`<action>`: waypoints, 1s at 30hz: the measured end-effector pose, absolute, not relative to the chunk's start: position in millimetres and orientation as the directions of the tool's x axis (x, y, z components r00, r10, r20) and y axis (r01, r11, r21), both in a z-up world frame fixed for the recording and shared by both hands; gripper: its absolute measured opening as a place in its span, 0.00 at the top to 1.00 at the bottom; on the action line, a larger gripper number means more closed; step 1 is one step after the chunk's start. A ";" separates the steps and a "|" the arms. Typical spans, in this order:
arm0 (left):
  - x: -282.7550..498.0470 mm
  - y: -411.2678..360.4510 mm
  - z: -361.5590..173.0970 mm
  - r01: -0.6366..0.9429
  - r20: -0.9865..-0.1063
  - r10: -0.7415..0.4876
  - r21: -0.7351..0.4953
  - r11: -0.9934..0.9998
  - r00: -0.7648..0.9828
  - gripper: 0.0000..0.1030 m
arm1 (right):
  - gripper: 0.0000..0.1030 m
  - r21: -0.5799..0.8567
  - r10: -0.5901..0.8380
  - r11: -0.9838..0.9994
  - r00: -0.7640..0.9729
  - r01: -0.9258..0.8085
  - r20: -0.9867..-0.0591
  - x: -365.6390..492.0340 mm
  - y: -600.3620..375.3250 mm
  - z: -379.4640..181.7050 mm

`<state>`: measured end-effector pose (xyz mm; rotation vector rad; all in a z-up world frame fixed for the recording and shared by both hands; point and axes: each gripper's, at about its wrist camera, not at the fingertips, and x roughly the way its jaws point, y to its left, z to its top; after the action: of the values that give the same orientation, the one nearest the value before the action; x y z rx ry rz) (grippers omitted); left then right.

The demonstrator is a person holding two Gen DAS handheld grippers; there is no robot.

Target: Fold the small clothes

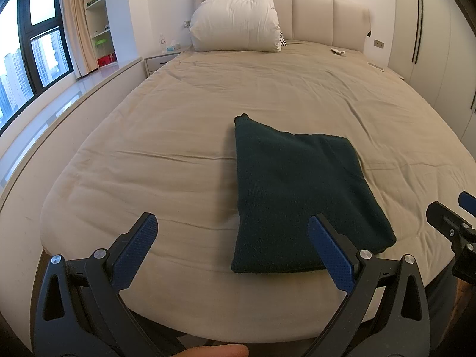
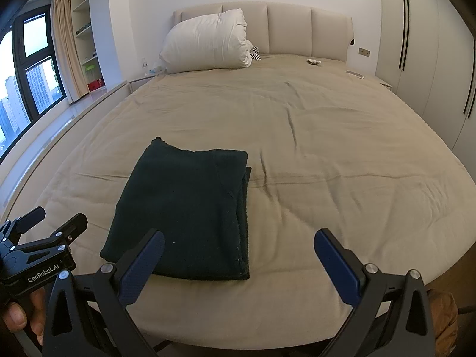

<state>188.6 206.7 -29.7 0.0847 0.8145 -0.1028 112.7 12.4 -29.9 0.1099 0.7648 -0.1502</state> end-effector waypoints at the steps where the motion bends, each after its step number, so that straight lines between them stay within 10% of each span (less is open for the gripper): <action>1: 188.7 206.5 -29.9 0.125 -0.729 -0.059 0.036 0.992 0.682 0.00 | 0.00 0.045 -0.095 0.984 0.711 0.175 -0.697 112.0 12.9 -30.0; 30: 188.5 206.0 -30.6 0.124 -0.729 -0.060 0.034 0.992 0.681 0.00 | 0.00 0.049 -0.091 0.984 0.710 0.174 -0.698 112.5 10.5 -28.4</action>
<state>188.5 206.0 -30.6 0.0831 0.8147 -0.1032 112.5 10.5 -28.4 0.1140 0.7674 -0.1471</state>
